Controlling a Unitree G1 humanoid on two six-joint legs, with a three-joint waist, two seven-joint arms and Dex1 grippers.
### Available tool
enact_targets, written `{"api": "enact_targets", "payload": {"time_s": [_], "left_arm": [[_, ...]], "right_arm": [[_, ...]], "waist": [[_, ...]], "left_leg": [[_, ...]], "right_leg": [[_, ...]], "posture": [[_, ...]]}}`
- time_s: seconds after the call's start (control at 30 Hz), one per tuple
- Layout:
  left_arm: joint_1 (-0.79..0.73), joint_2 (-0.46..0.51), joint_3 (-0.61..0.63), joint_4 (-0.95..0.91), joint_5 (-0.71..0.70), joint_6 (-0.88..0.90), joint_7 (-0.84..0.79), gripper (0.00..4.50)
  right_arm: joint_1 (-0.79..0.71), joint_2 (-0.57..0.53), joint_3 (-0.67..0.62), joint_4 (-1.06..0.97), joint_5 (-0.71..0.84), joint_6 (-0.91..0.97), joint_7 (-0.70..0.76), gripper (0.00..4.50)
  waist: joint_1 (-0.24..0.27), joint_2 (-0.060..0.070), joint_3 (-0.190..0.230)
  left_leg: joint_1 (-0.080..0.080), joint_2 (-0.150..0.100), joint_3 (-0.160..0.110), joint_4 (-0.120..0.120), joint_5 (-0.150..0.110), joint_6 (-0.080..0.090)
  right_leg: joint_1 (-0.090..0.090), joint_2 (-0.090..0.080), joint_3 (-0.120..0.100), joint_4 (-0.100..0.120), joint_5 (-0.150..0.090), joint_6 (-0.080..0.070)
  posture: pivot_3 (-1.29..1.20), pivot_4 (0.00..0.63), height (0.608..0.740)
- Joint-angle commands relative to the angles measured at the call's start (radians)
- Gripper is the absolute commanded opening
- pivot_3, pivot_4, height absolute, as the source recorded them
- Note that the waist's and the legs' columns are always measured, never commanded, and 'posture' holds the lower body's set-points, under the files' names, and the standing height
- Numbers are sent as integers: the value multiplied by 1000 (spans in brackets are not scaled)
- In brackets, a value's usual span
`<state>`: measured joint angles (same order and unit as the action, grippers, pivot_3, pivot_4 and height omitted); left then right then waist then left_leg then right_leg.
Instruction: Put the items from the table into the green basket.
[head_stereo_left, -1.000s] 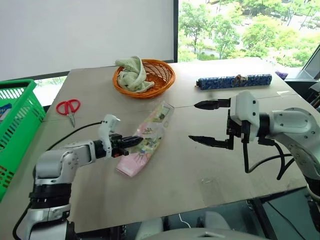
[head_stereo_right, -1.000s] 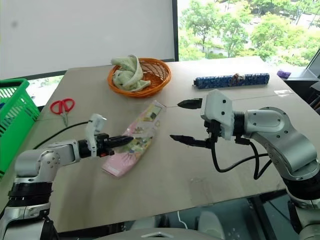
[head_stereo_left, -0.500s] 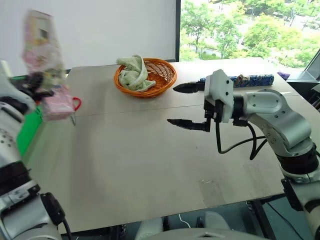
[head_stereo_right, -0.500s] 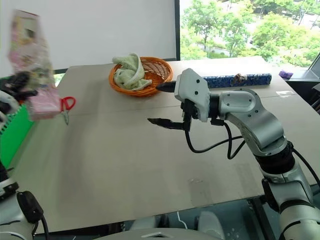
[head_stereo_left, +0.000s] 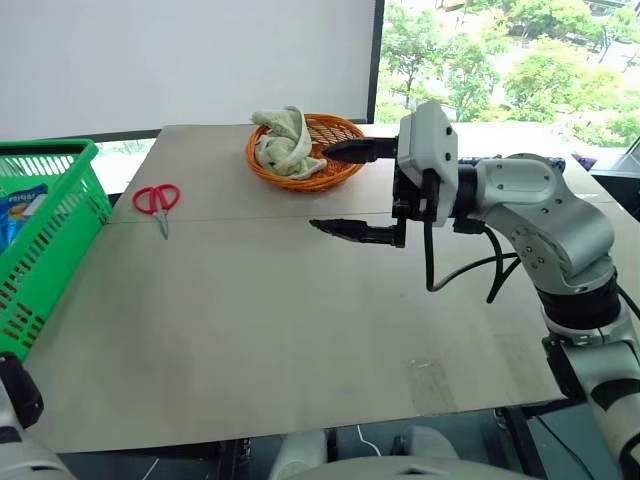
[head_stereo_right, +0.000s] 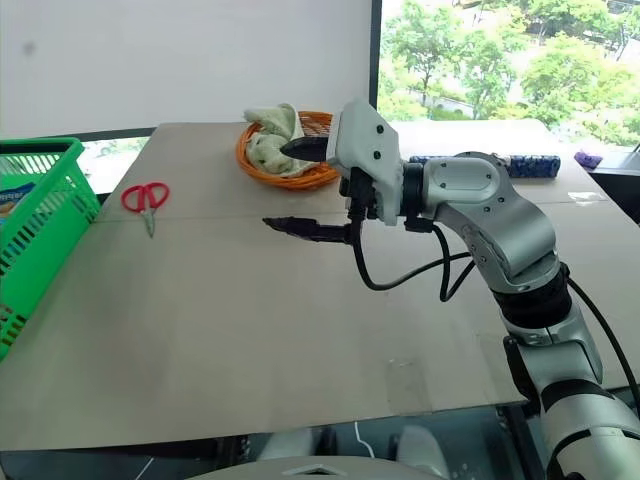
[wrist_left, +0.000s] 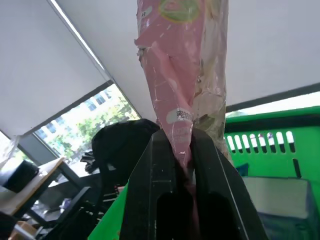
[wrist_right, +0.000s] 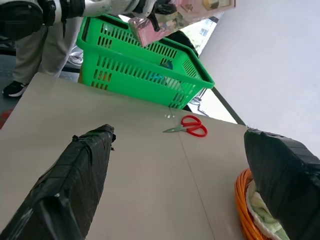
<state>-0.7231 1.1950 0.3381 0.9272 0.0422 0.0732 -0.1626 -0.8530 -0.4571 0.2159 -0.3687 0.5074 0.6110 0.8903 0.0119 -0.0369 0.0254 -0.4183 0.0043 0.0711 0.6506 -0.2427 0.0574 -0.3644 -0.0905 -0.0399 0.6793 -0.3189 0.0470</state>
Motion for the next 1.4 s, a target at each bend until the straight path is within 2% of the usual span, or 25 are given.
{"api": "enact_targets", "payload": {"time_s": [0.03, 0.4, 0.53, 0.67, 0.7, 0.73, 0.8, 0.83, 0.97, 1.0, 1.1, 1.2, 1.4], "left_arm": [[-41, 56, -40, 52, 54, -71, 44, 44], [-39, 63, -104, 210, 88, -104, 77, 44], [-17, 62, -100, 227, 79, -100, 76, 1557], [-19, 48, -105, 178, 87, -132, 119, 3513], [-21, 39, -100, 153, 82, -148, 127, 3885], [-23, 21, -91, 110, 67, -165, 126, 4259], [-9, -75, -44, -63, -32, -251, 66, 4259], [9, -131, -22, -173, -95, -217, 24, 4259], [169, -327, 20, -686, -444, 95, -170, 4259], [219, -370, 22, -811, -526, 173, -188, 4394], [397, -464, -17, -1107, -674, 358, -209, 4394], [548, -511, -54, -1281, -738, 471, -213, 4394], [778, -549, -55, -1441, -789, 560, -235, 4394]], "right_arm": [[-18, -4, -38, -36, 30, -2, 12, 4500], [-31, 30, -64, -20, 67, -47, 17, 4500], [-33, 39, -75, -24, 82, -42, 18, 4500], [-37, 37, -74, -17, 79, -39, 15, 4500], [-37, 35, -74, -16, 77, -37, 12, 4500], [-35, 31, -74, -15, 73, -36, 9, 4500], [-12, 4, -70, -8, 36, -35, -7, 4500], [15, -21, -76, -12, 15, -32, -20, 4500], [148, -126, -115, -11, -59, -31, -60, 4500], [189, -152, -133, -15, -62, -28, -63, 4500], [333, -240, -206, -46, -69, -20, -70, 4500], [464, -302, -285, -84, -59, -7, -76, 4500], [733, -372, -435, -153, -60, -30, -69, 4500]], "waist": [[-1, -1, 0], [0, -4, -1], [0, -6, -3], [0, -6, -3], [0, -6, -3], [1, -8, -3], [10, -9, -4], [16, -9, -5], [21, -12, -8], [18, -12, -8], [-5, -10, -8], [-46, -4, -7], [-54, 11, -4]], "left_leg": [[0, 0, 0, 0, 0, 0], [-1, 0, 0, -1, 2, 5], [-1, 0, 0, 0, 2, 4], [-1, 0, 0, -1, 2, 4], [-1, 0, 0, -1, 2, 3], [-1, 0, 0, -1, 2, 3], [-1, 0, 0, -1, 0, 1], [-1, 0, 0, 0, 0, 0], [0, -1, 1, 1, -1, 1], [-1, -1, 1, 1, -1, 1], [-1, -2, 2, 3, -2, 5], [1, 0, 3, 1, 1, 8], [5, 4, 4, 0, 2, 6]], "right_leg": [[0, 0, 0, 0, 0, 0], [-1, 0, -1, 0, 0, 0], [-1, 0, -1, 1, 0, 0], [-1, 0, -1, 1, 0, 0], [-1, 0, -1, 1, 0, 0], [-1, 0, -1, 1, 0, 0], [-1, -1, -1, 1, 0, 0], [-1, -2, -2, 1, 0, 0], [1, -5, -2, -1, 0, 0], [2, -5, -2, -1, 0, 0], [2, -6, -2, -1, 0, 0], [2, -4, -1, 0, 0, 1], [5, 2, 0, -1, -1, -1]], "posture": [[85, 0, 740], [90, 0, 740], [90, 0, 740], [85, 0, 740], [85, 0, 740], [86, 0, 740], [90, 0, 740], [92, 0, 740], [70, 0, 740], [70, 0, 740], [21, 0, 740], [-5, 0, 740], [-48, 0, 740]]}}
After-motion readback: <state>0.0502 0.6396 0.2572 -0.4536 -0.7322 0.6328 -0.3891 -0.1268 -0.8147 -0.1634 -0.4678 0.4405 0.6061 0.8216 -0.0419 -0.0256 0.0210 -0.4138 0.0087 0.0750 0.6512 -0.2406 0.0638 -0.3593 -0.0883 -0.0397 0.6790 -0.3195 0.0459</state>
